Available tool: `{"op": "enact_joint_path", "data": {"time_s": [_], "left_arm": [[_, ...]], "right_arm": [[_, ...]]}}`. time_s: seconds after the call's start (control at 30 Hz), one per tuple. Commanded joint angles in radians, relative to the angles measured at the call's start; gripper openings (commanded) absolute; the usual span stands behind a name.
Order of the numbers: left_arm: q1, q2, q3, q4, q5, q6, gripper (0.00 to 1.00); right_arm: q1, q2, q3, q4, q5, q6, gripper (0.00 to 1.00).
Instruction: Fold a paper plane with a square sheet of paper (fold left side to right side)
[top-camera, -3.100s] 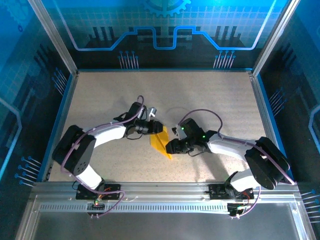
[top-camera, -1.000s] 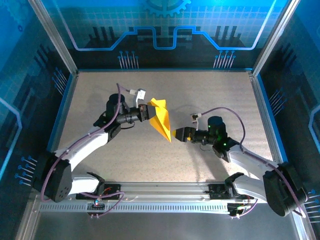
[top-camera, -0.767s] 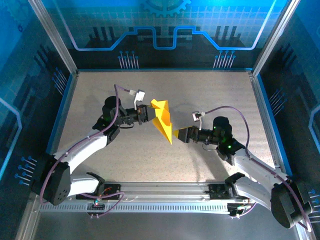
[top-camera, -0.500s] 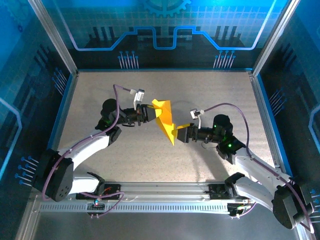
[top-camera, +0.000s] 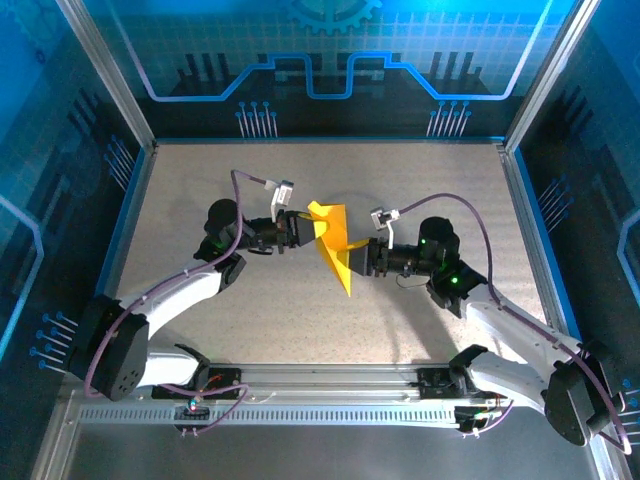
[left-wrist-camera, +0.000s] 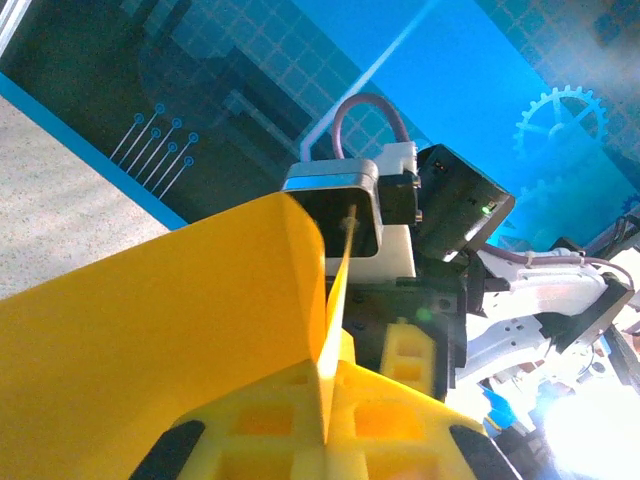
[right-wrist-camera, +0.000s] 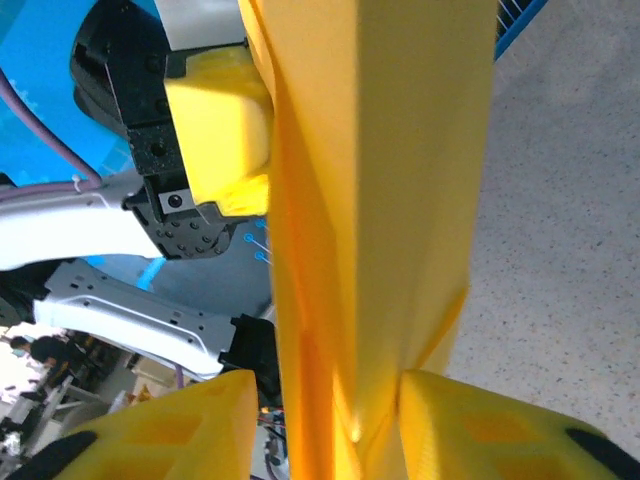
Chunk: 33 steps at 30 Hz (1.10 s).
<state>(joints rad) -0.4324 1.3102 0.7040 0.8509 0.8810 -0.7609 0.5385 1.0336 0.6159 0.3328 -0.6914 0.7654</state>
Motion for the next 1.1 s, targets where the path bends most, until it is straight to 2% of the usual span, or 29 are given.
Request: {"op": "enact_joint_path", "data": {"time_s": [0.0, 0.1, 0.23, 0.3, 0.43, 0.57, 0.77, 0.83, 1.07], "left_arm": [[-0.005, 0.008, -0.009, 0.023, 0.010, 0.008, 0.00], [-0.006, 0.008, -0.011, 0.019, 0.002, 0.013, 0.00], [-0.005, -0.001, -0.015, -0.003, -0.016, 0.032, 0.21], [-0.004, -0.020, -0.017, -0.047, -0.030, 0.064, 0.27], [0.003, -0.109, -0.024, -0.215, -0.097, 0.177, 0.39], [0.009, -0.260, -0.039, -0.462, -0.244, 0.330, 0.55], [0.009, -0.473, -0.070, -0.748, -0.508, 0.475, 0.78], [0.010, -0.528, -0.079, -0.820, -0.587, 0.491, 0.82], [0.012, -0.681, -0.147, -0.936, -0.781, 0.481, 0.97]], "right_arm": [[0.009, -0.018, 0.031, -0.044, 0.009, -0.033, 0.22], [0.008, -0.035, 0.034, -0.058, 0.025, -0.047, 0.11], [0.009, -0.063, 0.047, -0.143, 0.047, -0.075, 0.03], [0.008, -0.077, 0.051, -0.189, 0.069, -0.091, 0.03], [0.011, -0.103, 0.063, -0.290, 0.122, -0.131, 0.02], [0.018, -0.117, 0.087, -0.397, 0.188, -0.170, 0.02], [0.090, -0.094, 0.209, -0.694, 0.446, -0.294, 0.02], [0.117, -0.074, 0.250, -0.775, 0.542, -0.318, 0.02], [0.193, 0.061, 0.411, -1.070, 0.919, -0.327, 0.02]]}}
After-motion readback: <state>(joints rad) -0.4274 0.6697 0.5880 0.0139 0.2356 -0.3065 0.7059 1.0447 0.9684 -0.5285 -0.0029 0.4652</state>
